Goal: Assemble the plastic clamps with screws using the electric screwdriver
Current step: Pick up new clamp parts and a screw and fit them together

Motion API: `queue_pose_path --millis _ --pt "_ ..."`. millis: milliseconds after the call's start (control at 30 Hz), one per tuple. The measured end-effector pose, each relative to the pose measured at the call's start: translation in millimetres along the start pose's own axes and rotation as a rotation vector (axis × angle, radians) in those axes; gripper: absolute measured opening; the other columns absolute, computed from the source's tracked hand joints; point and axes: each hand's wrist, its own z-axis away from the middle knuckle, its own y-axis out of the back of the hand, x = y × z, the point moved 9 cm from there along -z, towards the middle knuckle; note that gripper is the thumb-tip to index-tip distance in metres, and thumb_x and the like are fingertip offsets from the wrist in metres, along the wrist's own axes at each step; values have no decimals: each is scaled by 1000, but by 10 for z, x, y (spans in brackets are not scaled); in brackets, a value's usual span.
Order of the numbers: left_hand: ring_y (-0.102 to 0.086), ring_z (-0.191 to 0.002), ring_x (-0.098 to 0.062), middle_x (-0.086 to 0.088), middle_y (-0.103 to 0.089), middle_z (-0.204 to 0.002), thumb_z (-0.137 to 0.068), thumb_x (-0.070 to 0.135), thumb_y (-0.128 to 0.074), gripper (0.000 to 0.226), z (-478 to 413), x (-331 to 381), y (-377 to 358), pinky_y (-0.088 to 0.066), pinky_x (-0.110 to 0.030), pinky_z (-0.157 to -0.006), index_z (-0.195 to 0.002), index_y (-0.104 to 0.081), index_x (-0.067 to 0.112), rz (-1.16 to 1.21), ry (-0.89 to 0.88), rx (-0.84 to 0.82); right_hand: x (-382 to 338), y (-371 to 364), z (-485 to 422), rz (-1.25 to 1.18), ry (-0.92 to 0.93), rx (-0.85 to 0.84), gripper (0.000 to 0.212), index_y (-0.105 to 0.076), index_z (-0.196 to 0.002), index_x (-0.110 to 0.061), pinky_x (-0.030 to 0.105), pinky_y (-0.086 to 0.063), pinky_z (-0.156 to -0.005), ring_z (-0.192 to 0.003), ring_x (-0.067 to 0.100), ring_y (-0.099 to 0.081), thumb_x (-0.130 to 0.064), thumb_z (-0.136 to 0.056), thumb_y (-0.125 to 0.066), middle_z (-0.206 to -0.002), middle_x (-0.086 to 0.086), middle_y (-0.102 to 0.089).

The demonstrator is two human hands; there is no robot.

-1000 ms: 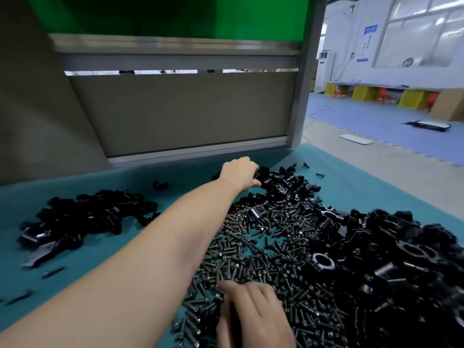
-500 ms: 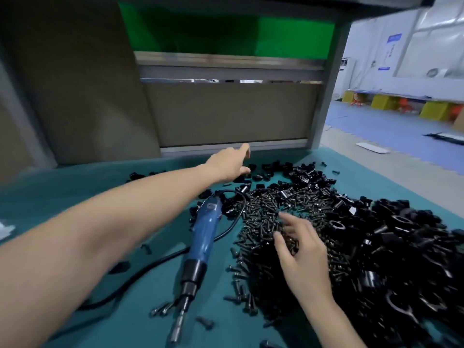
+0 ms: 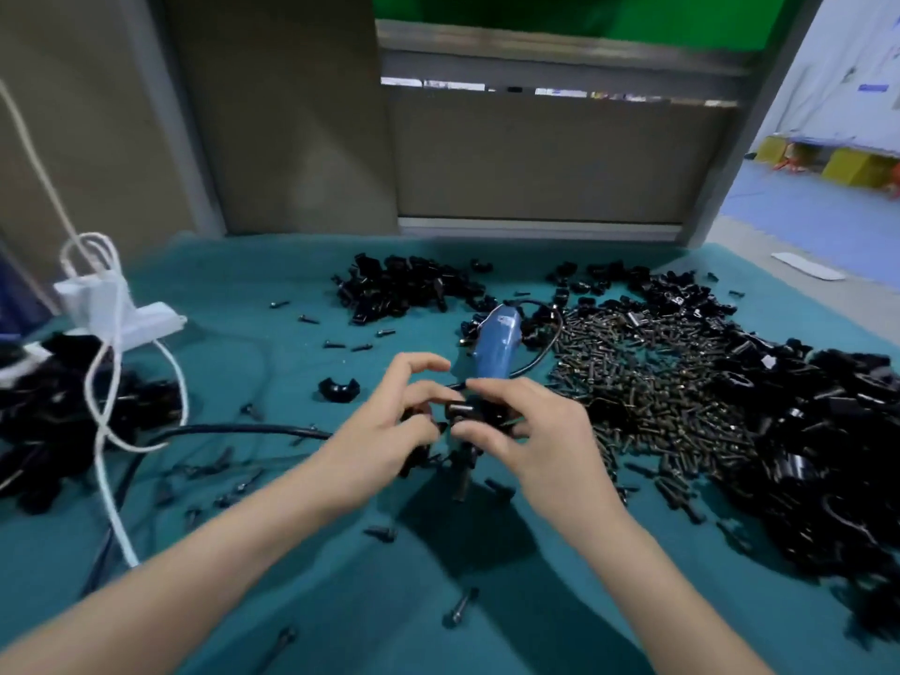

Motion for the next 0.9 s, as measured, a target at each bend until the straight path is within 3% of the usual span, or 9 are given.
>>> queue_pose_path --millis 67,133,233,367,533,667,767,833,900 --pt "-48 -87 -4 23 -60 -106 -72 7 -38 49 160 -113 33 -39 -16 -74 -113 -42 33 -93 -42 51 95 -2 -15 -44 -95 63 28 -76 -96 -18 12 -46 -76 -84 1 -63 -36 -75 -77 -85 -15 -70" --pt "-50 -106 -5 25 -58 -111 -83 -1 -40 47 266 -191 98 -42 -22 -88 -114 -44 33 -148 -111 128 195 -47 -19 -94 -182 87 7 -74 -83 -31 10 -44 -71 -77 0 -64 -31 -77 -79 -74 -20 -69" --pt "-52 -121 -10 20 -57 -120 -90 -11 -53 48 295 -254 247 -45 -39 -102 -112 -53 31 -94 -150 231 257 -178 -32 -250 -261 80 8 -73 -79 -34 15 -49 -67 -67 2 -65 -29 -76 -79 -72 -17 -71" --pt "-51 -127 -5 21 -33 -151 -83 -13 -65 58 310 -222 300 -47 -22 -98 -112 -63 37 -60 -219 260 280 -344 -85 -401 -340 25 17 -74 -93 -24 38 -59 -80 -74 10 -71 -17 -79 -78 -82 -8 -75" --pt "-58 -119 -5 19 -51 -140 -75 -13 -72 64 317 -288 356 -52 -28 -96 -113 -66 38 -22 -156 339 205 -427 -136 -414 -298 -89 19 -73 -90 -27 19 -53 -76 -79 6 -69 -12 -79 -77 -85 -9 -75" --pt "-62 -107 4 14 -64 -121 -68 -11 -79 55 348 -246 384 -50 -14 -91 -101 -66 31 -202 -174 415 162 -429 -43 -368 -281 -36 19 -72 -82 -31 14 -50 -72 -76 2 -67 -16 -75 -81 -80 -16 -72" --pt "-60 -90 10 19 -66 -96 -64 5 -85 45 368 -286 358 -41 -2 -78 -86 -60 34 -358 -105 444 123 -475 30 -224 -261 -21 22 -69 -85 -32 10 -46 -69 -84 0 -66 -21 -73 -83 -83 -21 -69" --pt "-57 -71 6 16 -63 -75 -65 13 -84 40 369 -347 364 -40 -5 -64 -77 -55 38 -350 -43 454 82 -504 52 -137 -224 -9 22 -69 -89 -29 10 -45 -69 -88 0 -63 -21 -74 -83 -85 -19 -68" --pt "-52 -54 -3 9 -65 -71 -66 15 -83 37 359 -412 367 -46 -20 -54 -77 -54 35 -251 3 445 71 -527 53 -113 -212 -9 22 -69 -92 -26 12 -48 -70 -91 1 -62 -21 -75 -82 -86 -18 -66"
